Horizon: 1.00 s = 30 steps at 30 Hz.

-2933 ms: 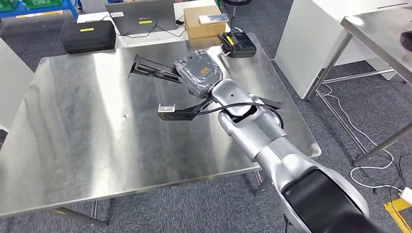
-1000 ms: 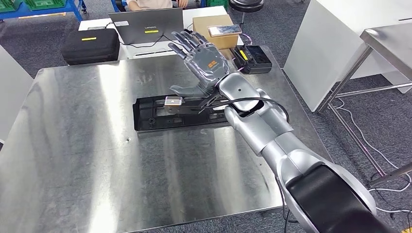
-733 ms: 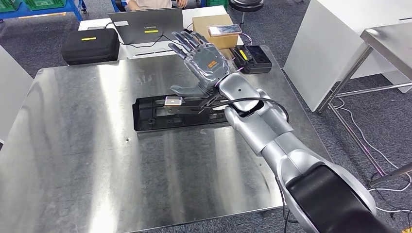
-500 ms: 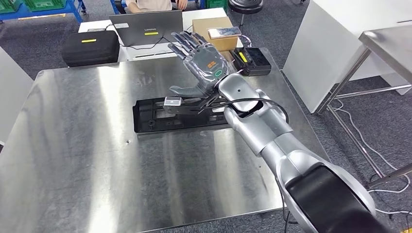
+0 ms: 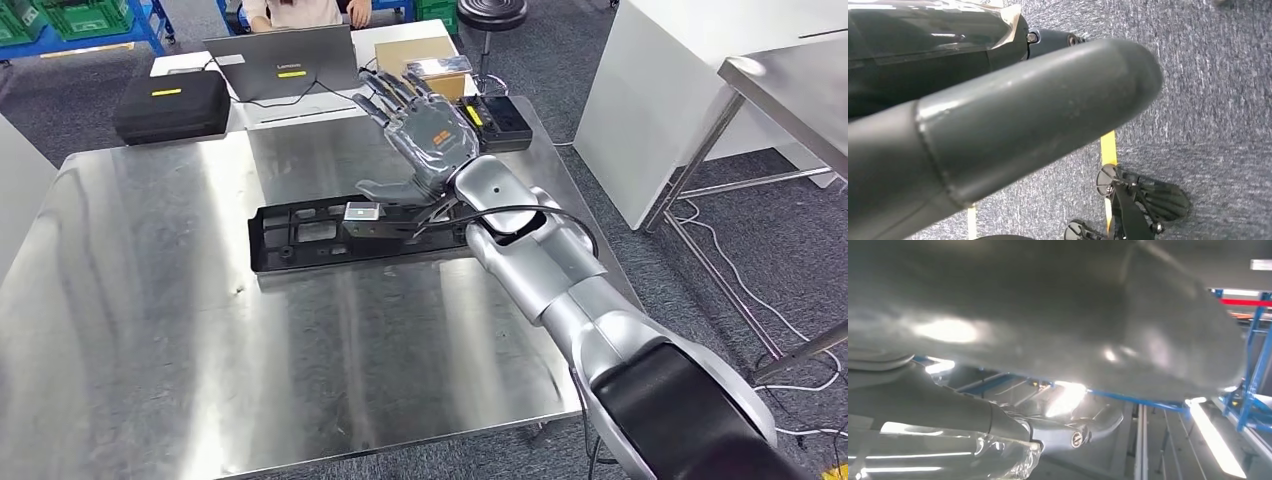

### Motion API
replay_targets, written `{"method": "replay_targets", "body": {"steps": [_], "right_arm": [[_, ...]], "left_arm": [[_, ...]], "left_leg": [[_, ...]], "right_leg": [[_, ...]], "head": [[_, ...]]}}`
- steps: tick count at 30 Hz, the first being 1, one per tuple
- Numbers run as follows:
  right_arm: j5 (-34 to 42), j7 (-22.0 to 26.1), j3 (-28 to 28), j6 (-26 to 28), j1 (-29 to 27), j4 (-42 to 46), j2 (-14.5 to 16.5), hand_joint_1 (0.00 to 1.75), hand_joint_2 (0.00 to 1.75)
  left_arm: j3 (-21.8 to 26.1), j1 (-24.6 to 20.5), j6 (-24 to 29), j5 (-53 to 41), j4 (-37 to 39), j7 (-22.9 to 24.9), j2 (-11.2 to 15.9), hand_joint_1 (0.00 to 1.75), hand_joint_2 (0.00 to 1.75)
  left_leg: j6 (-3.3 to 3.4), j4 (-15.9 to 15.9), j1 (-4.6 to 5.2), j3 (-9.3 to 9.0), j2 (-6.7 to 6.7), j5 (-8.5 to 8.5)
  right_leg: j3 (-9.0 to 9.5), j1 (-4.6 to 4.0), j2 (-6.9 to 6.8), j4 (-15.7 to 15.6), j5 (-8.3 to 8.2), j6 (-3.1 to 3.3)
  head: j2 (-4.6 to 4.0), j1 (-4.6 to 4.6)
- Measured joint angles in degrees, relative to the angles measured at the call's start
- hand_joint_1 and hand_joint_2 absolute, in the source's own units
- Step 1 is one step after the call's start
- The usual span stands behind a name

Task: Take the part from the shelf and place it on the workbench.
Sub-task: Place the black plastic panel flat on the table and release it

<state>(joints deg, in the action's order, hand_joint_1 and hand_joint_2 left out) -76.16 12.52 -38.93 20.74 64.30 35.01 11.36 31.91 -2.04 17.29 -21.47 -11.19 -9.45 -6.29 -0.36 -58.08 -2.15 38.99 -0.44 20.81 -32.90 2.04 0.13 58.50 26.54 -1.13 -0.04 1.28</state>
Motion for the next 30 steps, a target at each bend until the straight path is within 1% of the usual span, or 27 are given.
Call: {"method": "replay_targets", "body": {"steps": [1,2,3,4,5,6,7,9,10,11,13,14,15,16,17,19,20,21,22,23,24,25,26,27,28,29,30], "right_arm": [[0.0,0.0,0.0,0.0,0.0,0.0,0.0,0.00,0.00],[0.0,0.0,0.0,0.0,0.0,0.0,0.0,0.00,0.00],[0.0,0.0,0.0,0.0,0.0,0.0,0.0,0.00,0.00],[0.0,0.0,0.0,0.0,-0.1,-0.1,0.0,0.00,0.00],[0.0,0.0,0.0,0.0,-0.1,-0.2,0.0,0.00,0.00],[0.0,0.0,0.0,0.0,-0.1,-0.2,0.0,0.00,0.00],[0.0,0.0,0.0,0.0,-0.1,-0.3,0.0,0.00,0.00],[0.1,0.0,0.0,0.1,0.0,-0.3,0.0,0.00,0.00],[0.1,0.0,0.0,0.1,0.1,-0.3,0.0,0.00,0.00],[0.1,0.0,0.1,0.1,0.2,-0.3,0.0,0.00,0.00],[0.2,0.0,0.1,0.1,0.3,-0.3,0.0,0.00,0.00],[0.2,0.0,0.1,0.1,0.3,-0.3,0.0,0.00,0.00],[0.2,0.0,0.2,0.1,0.3,-0.3,0.0,0.00,0.00],[0.2,0.1,0.3,0.1,0.4,-0.3,-0.1,0.00,0.00],[0.3,0.1,0.3,0.1,0.5,-0.3,-0.1,0.00,0.00],[0.3,0.3,0.4,0.1,0.4,-0.4,-0.3,0.00,0.00],[0.3,0.3,0.4,0.1,0.3,-0.5,-0.4,0.00,0.00],[0.3,0.4,0.4,0.1,0.1,-0.6,-0.5,0.00,0.00],[0.3,0.4,0.4,0.1,0.0,-0.7,-0.5,0.00,0.00],[0.3,0.4,0.4,0.1,0.0,-0.7,-0.6,0.00,0.00],[0.4,0.4,0.4,0.2,0.1,-0.8,-0.6,0.00,0.00],[0.4,0.4,0.4,0.2,0.2,-0.8,-0.5,0.00,0.00],[0.4,0.4,0.4,0.2,0.3,-0.8,-0.5,0.00,0.00],[0.4,0.4,0.4,0.2,0.4,-0.8,-0.5,0.00,0.00],[0.4,0.4,0.4,0.2,0.4,-0.8,-0.5,0.00,0.00],[0.4,0.4,0.4,0.3,0.5,-0.9,-0.5,0.00,0.00],[0.4,0.4,0.4,0.3,0.5,-0.9,-0.4,0.00,0.00]], "left_arm": [[0.0,0.0,0.0,0.0,0.0,0.0,0.0,0.00,0.00],[0.0,0.0,0.0,-0.1,0.0,-0.1,0.0,0.00,0.00],[0.0,0.0,0.0,-0.1,0.0,-0.2,0.0,0.00,0.00],[0.0,0.0,0.0,-0.1,0.0,-0.2,0.0,0.00,0.00],[0.0,0.0,0.0,-0.2,0.0,-0.2,0.0,0.00,0.00],[0.0,0.0,0.0,-0.2,0.0,-0.3,0.1,0.00,0.00],[0.0,0.0,0.1,-0.2,0.0,-0.3,0.0,0.00,0.00],[0.1,-0.1,0.2,-0.3,0.0,-0.3,0.1,0.00,0.00],[0.1,-0.1,0.2,-0.3,0.0,-0.3,0.1,0.00,0.00],[0.2,-0.2,0.2,-0.3,0.0,-0.4,0.2,0.00,0.00],[0.3,-0.2,0.3,-0.3,0.0,-0.4,0.2,0.00,0.00],[0.4,-0.2,0.3,-0.3,0.0,-0.4,0.2,0.00,0.00],[0.4,-0.2,0.3,-0.3,0.0,-0.4,0.2,0.00,0.00],[0.5,-0.2,0.4,-0.3,0.0,-0.4,0.1,0.00,0.00],[0.6,-0.2,0.4,-0.3,0.0,-0.4,0.1,0.00,0.00],[0.8,-0.3,0.4,-0.3,0.0,-0.5,0.1,0.00,0.00],[0.8,-0.3,0.4,-0.2,0.0,-0.5,0.1,0.00,0.00],[0.9,-0.3,0.4,-0.2,0.0,-0.5,0.0,0.00,0.00],[0.9,-0.3,0.4,-0.2,0.0,-0.5,0.0,0.00,0.00],[0.9,-0.2,0.4,-0.2,0.0,-0.5,-0.1,0.00,0.00],[0.9,-0.2,0.4,-0.2,0.0,-0.5,-0.1,0.00,0.00],[0.9,-0.3,0.4,-0.2,0.0,-0.6,-0.1,0.00,0.00],[0.9,-0.3,0.4,-0.2,0.0,-0.6,-0.2,0.00,0.00],[1.0,-0.3,0.4,-0.2,0.0,-0.7,-0.2,0.00,0.00],[1.0,-0.3,0.5,-0.2,0.0,-0.7,-0.2,0.00,0.00],[1.1,-0.3,0.5,-0.2,0.0,-0.7,-0.2,0.00,0.00],[1.2,-0.3,0.5,-0.2,0.0,-0.8,-0.2,0.00,0.00]], "left_leg": [[-0.17,-1.8,-0.13,0.73,0.13,1.41],[-0.26,-4.9,-0.17,1.96,0.22,3.56],[-0.33,-8.9,-0.14,3.56,0.26,5.94],[-0.37,-12.9,-0.11,5.15,0.26,7.89],[-0.31,-15.7,-0.10,6.16,0.26,8.99],[-0.14,-16.4,-0.08,6.11,0.26,9.03],[0.14,-14.8,-0.04,4.86,0.26,8.12],[0.93,-7.1,0.22,0.05,0.25,5.38],[1.26,-3.8,0.48,-1.91,0.27,4.48],[1.48,-1.7,0.76,-3.08,0.29,4.09],[1.75,-1.0,1.25,-3.35,0.32,4.04],[2.04,-0.7,1.22,-3.45,0.35,3.85],[2.38,-0.2,1.18,-3.64,0.42,3.59],[2.74,0.2,1.11,-3.82,0.49,3.29],[3.03,0.6,1.05,-3.98,0.56,3.06],[3.26,0.6,1.22,-3.91,0.59,2.96],[3.31,0.6,1.30,-3.85,0.57,2.91],[3.35,0.6,1.38,-3.80,0.55,2.86],[3.38,0.5,1.45,-3.78,0.52,2.81],[3.40,0.5,1.51,-3.77,0.48,2.76],[3.35,0.4,1.56,-3.73,0.44,2.78],[3.22,0.2,1.70,-3.65,0.39,2.84],[3.02,0.1,1.81,-3.55,0.36,2.86],[2.76,0.0,1.87,-3.45,0.34,2.84],[2.42,0.0,1.90,-3.38,0.31,2.74],[2.11,0.0,1.77,-3.29,0.31,2.64],[1.78,-0.3,1.65,-3.11,0.29,2.96]], "right_leg": [[-0.10,0.02,0.02,0.0,-0.22,0.35],[-0.20,-0.03,0.03,-0.1,-0.36,0.58],[-0.31,-0.18,0.03,-0.1,-0.44,0.71],[-0.44,-0.36,0.02,0.0,-0.46,0.77],[-0.56,-0.54,0.02,0.0,-0.49,0.83],[-0.63,-0.69,0.02,0.0,-0.49,0.84],[-0.64,-0.82,0.02,0.0,-0.49,0.84],[-0.55,-0.99,0.04,0.0,-0.49,0.81],[-0.56,-1.14,0.04,0.0,-0.48,0.77],[-0.60,-1.22,0.02,0.0,-0.48,0.64],[-0.68,-1.24,-0.02,-0.2,-0.56,0.21],[-0.78,-1.23,-0.03,-0.3,-0.54,-0.12],[-0.99,-1.23,-0.05,0.0,-0.29,-0.34],[-1.60,-1.28,-0.06,1.2,0.44,-0.40],[-2.87,-1.32,-0.07,3.8,1.77,-0.26],[-6.54,-1.30,-0.07,11.5,5.00,0.21],[-8.11,-1.31,-0.07,14.7,6.02,0.21],[-8.69,-1.32,-0.08,15.9,6.15,0.01],[-8.06,-1.32,-0.08,14.7,5.39,-0.31],[-6.37,-1.32,-0.09,11.5,3.97,-0.65],[-4.08,-1.33,-0.09,7.0,2.38,-0.82],[-2.08,-1.44,-0.09,3.1,1.00,-0.83],[-0.77,-1.52,-0.08,0.5,0.05,-0.65],[-0.19,-1.62,-0.07,-0.8,-0.43,-0.37],[-0.20,-1.71,-0.05,-0.8,-0.70,-0.07],[-0.24,-1.47,-0.06,-1.0,-0.98,0.32],[-0.23,-1.26,-0.08,-1.2,-1.26,0.68]], "head": [[0.00,0.06],[0.00,0.15],[0.00,0.21],[0.00,0.28],[0.00,0.31],[0.00,0.29],[0.00,0.30],[0.00,0.29],[0.00,0.26],[0.00,0.28],[0.00,0.31],[0.00,0.35],[0.00,0.29],[0.00,0.25],[0.00,0.17],[0.00,0.08],[0.00,0.07],[0.00,0.08],[0.00,0.07],[0.00,0.08],[0.00,0.05],[0.00,0.04],[0.00,0.04],[0.00,0.04],[0.00,0.05],[0.00,0.05],[0.00,0.06]]}}
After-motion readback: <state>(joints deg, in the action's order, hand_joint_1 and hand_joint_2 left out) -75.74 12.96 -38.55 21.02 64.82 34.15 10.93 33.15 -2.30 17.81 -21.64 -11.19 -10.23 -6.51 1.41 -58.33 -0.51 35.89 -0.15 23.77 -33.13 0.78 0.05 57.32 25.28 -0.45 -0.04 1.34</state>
